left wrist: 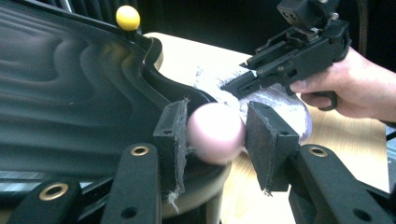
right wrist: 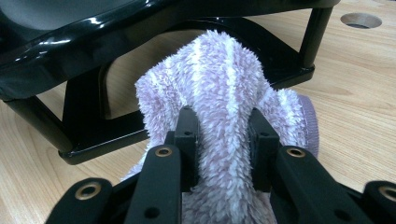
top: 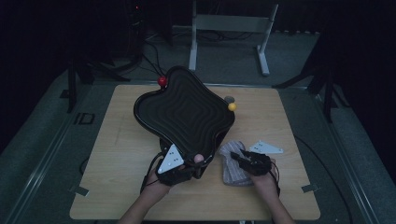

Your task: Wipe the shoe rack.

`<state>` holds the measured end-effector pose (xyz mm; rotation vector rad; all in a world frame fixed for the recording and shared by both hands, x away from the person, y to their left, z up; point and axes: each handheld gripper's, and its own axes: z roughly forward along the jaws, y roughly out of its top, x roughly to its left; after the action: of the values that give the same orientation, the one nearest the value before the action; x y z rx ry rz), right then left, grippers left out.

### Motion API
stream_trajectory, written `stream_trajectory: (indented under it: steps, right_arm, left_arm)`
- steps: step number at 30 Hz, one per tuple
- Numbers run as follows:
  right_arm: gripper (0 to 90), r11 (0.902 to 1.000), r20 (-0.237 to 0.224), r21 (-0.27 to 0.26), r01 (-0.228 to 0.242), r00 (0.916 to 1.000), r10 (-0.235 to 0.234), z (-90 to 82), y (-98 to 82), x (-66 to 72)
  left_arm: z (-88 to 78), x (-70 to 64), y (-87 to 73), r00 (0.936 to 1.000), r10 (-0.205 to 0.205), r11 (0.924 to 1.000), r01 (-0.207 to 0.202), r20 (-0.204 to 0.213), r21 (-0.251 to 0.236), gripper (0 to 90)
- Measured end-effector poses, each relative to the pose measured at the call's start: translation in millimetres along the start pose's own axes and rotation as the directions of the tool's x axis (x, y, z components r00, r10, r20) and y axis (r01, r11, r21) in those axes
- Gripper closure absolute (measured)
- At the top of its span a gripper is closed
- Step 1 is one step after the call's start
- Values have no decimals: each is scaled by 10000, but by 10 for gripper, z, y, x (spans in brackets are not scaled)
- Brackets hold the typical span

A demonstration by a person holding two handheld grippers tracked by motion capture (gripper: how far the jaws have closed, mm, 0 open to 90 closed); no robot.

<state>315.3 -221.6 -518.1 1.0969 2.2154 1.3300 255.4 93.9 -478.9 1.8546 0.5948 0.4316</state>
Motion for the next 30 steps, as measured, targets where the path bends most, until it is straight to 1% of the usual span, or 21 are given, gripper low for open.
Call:
stream_trajectory:
  steps: [3,5,6,7,9,10,12,13,15,17,18,20,21,22,23,25,26,27,28,30]
  right_arm:
    - [712,10000,19,-62,-51,10000,51,-12,4,-12]
    - [712,10000,25,-69,-34,10000,34,-16,3,-11]
    - [712,10000,16,-61,-38,10000,38,-15,4,-11]
    - [712,10000,15,-74,-46,10000,47,-14,7,-11]
    - [712,9999,10,-81,-87,10000,87,-14,10,-12]
    - [712,9999,-28,-79,-112,9999,111,-13,9,-15]
    - [712,9999,-2,-70,-115,9999,115,-14,10,-17]
    - [712,9998,-7,-89,-149,9999,149,-17,11,-21]
    - [712,9998,9,-116,-175,9998,176,-26,10,-19]
    - [712,9998,11,-108,-149,9999,150,-31,7,-20]
    - [712,9998,3,-113,-166,9999,166,-33,7,-25]
    - [712,9997,23,-123,-213,9998,214,-38,4,-34]
    - [712,9997,23,-135,-212,9998,213,-39,2,-36]
    - [712,9997,30,-136,-199,9998,199,-43,2,-37]
    - [712,9997,33,-142,-191,9998,192,-48,3,-39]
    - [712,9995,55,-200,-238,9997,239,-59,5,-49]
    - [712,9994,43,-216,-257,9997,258,-64,4,-52]
    - [712,9994,43,-216,-257,9997,258,-64,4,-52]
    - [712,9994,48,-211,-262,9996,263,-69,3,-53]
    - [712,9993,63,-234,-278,9996,280,-78,1,-62]
  left_arm:
    - [-150,-12,-87,9998,-98,9997,94,-198,-220,567]
    - [-229,-22,-181,9990,-243,9991,230,-375,-354,583]
    - [-259,-29,-233,9990,-245,9989,230,-363,-411,596]
    - [-267,-34,-283,9991,-332,9986,320,-278,-431,612]
    - [-237,-53,-370,9981,-474,9986,464,-400,-251,619]
    - [-207,-62,-405,9980,-481,9988,475,-420,-155,652]
    - [-135,-87,-464,9977,-540,9985,540,-421,-12,654]
    - [-96,-104,-489,9976,-521,9986,522,-456,24,692]
    - [-18,-123,-530,9975,-494,9986,502,-497,162,704]
    - [34,-125,-560,9964,-569,9983,576,-636,94,757]
    - [57,-118,-568,9957,-672,9977,676,-636,48,758]
    - [93,-115,-579,9943,-662,9978,664,-841,-5,800]
    - [112,-105,-581,9939,-797,9968,799,-760,0,806]
    - [127,-103,-582,9939,-767,9970,771,-788,13,820]
    - [144,-110,-584,9936,-621,9980,629,-948,55,835]
    - [168,-102,-592,9934,-780,9969,784,-838,18,847]
    - [177,-109,-593,9936,-733,9973,736,-859,2,849]
    - [177,-109,-593,9936,-733,9973,736,-859,2,875]
    - [204,-129,-591,9948,-550,9984,559,-854,75,875]
    - [241,-148,-584,9954,-498,9987,508,-818,103,876]
